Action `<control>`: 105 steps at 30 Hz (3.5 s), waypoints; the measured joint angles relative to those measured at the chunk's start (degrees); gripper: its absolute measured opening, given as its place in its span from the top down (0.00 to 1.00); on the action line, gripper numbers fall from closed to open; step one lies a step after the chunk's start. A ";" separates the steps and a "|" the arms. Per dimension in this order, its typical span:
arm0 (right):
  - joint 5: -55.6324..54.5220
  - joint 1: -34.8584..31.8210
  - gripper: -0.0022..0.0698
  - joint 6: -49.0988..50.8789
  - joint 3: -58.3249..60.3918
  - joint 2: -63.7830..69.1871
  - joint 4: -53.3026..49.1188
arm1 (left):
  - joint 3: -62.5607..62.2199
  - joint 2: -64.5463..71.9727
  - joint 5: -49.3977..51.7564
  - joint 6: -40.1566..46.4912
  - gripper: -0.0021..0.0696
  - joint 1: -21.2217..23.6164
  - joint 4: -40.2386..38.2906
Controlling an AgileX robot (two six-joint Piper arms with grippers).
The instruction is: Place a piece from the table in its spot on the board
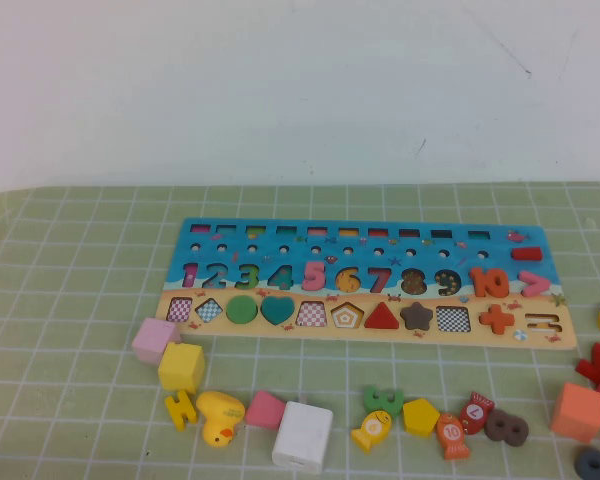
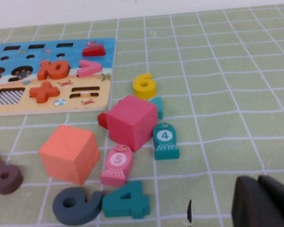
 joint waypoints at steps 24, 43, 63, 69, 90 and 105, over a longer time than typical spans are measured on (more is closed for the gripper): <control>0.00 0.00 0.97 0.00 0.00 0.00 0.00 | 0.00 0.00 0.00 -0.10 0.97 0.00 0.00; -0.56 0.00 0.97 -0.03 0.12 0.00 -0.09 | 0.00 0.00 0.00 -0.10 0.97 0.00 0.00; -52.64 0.00 0.97 0.66 0.68 0.00 1.07 | 0.00 0.00 0.00 -0.10 0.97 0.00 0.00; -42.95 0.00 0.97 -4.48 -7.21 0.00 7.44 | 0.00 0.00 0.00 -0.10 0.97 0.00 0.00; 18.26 0.00 0.97 -12.76 -53.69 54.66 10.35 | 0.00 0.00 0.00 -0.10 0.97 0.00 0.00; 20.58 0.00 0.64 -19.11 -63.72 89.62 15.70 | 0.00 0.00 0.00 -0.21 0.97 0.00 0.00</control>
